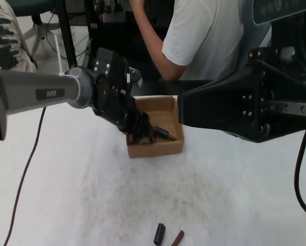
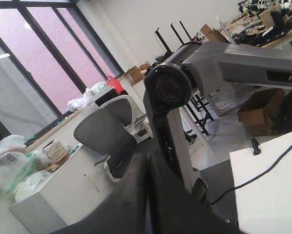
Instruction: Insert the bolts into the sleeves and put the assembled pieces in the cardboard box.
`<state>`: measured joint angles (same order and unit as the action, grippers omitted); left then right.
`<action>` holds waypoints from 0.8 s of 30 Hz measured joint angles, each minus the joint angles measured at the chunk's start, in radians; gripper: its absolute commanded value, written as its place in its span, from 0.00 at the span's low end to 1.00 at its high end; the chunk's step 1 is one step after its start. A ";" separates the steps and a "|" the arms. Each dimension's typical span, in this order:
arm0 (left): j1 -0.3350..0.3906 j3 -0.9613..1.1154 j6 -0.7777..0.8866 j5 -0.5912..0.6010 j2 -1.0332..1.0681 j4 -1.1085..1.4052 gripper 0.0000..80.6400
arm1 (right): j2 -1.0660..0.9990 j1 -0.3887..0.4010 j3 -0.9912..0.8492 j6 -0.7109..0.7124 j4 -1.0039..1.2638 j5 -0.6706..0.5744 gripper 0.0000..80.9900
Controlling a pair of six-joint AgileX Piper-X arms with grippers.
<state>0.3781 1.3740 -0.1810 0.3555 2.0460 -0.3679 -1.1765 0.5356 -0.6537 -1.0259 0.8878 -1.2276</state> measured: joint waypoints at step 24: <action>-0.023 -0.127 -0.005 -0.009 -0.781 -0.503 0.70 | -0.029 -0.256 -0.018 0.850 -0.934 0.237 0.45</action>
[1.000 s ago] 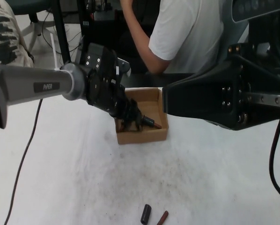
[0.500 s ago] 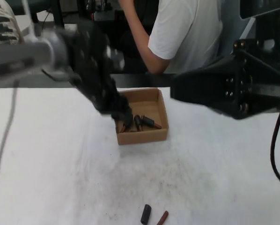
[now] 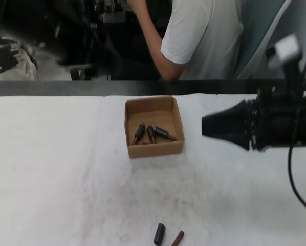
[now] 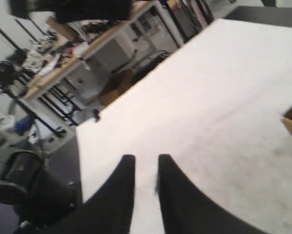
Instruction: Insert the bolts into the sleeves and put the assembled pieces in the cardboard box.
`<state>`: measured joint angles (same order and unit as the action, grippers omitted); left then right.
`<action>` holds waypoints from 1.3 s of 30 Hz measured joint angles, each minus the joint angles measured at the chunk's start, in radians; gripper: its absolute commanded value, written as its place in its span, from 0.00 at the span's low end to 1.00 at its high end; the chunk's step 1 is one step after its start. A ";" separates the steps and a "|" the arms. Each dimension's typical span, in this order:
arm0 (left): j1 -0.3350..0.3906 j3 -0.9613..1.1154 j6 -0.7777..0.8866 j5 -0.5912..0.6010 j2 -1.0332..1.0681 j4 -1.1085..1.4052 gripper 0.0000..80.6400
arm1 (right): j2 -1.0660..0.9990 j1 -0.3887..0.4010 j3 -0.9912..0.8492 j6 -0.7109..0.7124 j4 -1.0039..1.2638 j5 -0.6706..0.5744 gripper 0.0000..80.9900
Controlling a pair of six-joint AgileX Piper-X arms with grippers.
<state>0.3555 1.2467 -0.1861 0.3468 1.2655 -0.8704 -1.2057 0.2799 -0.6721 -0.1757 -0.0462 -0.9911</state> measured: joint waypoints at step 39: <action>0.000 -0.573 -0.090 -0.046 -0.059 0.183 0.70 | -0.470 0.407 -0.362 1.196 -0.632 0.838 0.37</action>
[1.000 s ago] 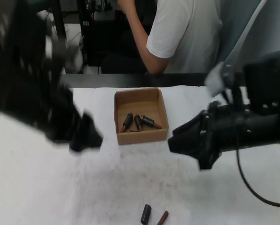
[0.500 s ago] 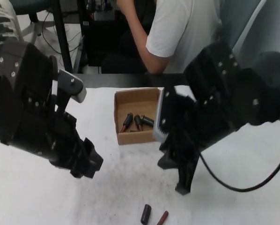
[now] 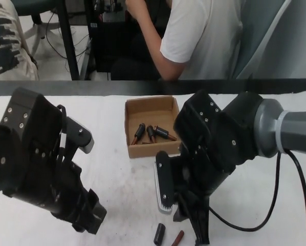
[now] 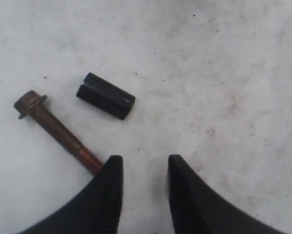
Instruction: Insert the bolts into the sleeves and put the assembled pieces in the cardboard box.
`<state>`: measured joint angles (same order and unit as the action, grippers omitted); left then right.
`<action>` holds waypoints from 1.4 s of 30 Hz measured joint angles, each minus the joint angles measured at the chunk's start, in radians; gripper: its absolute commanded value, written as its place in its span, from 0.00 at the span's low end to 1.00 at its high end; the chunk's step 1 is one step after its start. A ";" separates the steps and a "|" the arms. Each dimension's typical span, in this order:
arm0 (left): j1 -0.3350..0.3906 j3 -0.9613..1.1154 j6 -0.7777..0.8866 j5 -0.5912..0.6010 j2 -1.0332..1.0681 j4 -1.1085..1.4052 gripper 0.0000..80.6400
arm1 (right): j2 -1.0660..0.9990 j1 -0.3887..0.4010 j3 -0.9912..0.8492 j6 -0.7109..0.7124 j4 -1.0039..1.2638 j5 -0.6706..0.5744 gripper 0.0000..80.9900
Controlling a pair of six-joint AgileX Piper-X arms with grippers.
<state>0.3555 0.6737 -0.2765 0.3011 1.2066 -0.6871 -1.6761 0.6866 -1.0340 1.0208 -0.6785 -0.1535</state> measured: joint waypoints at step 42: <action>0.000 0.000 0.006 0.002 0.000 0.013 0.70 | -0.060 0.071 -0.081 0.153 -0.098 0.055 0.37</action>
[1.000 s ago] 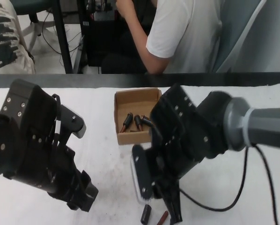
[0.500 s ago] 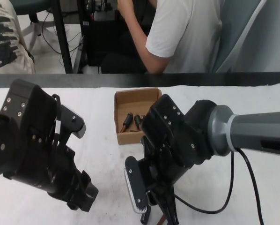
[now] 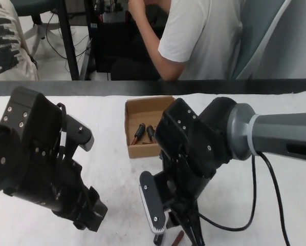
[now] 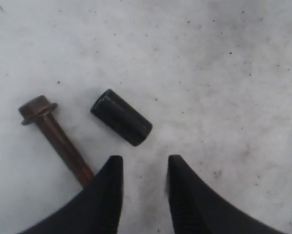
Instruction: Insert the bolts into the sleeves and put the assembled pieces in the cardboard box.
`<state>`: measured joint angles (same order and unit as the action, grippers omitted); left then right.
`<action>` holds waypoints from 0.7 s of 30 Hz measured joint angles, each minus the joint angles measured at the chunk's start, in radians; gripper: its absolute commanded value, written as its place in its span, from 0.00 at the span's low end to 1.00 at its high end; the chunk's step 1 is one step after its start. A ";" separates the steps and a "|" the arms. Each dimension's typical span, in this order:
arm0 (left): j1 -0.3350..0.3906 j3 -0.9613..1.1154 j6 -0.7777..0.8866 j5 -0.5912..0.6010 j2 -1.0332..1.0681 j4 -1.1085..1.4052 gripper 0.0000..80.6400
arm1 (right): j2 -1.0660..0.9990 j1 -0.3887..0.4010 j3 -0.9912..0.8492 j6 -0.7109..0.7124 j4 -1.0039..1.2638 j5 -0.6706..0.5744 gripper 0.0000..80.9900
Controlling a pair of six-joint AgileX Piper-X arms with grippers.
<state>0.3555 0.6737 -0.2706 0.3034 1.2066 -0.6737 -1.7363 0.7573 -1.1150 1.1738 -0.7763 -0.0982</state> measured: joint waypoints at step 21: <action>0.000 0.000 0.001 0.006 0.000 0.009 0.70 | 0.116 0.011 -0.002 -0.033 -0.109 -0.042 0.37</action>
<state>0.3555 0.6737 -0.2694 0.3095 1.2066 -0.6643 -1.6200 0.7678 -1.1173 1.1408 -0.8852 -0.1405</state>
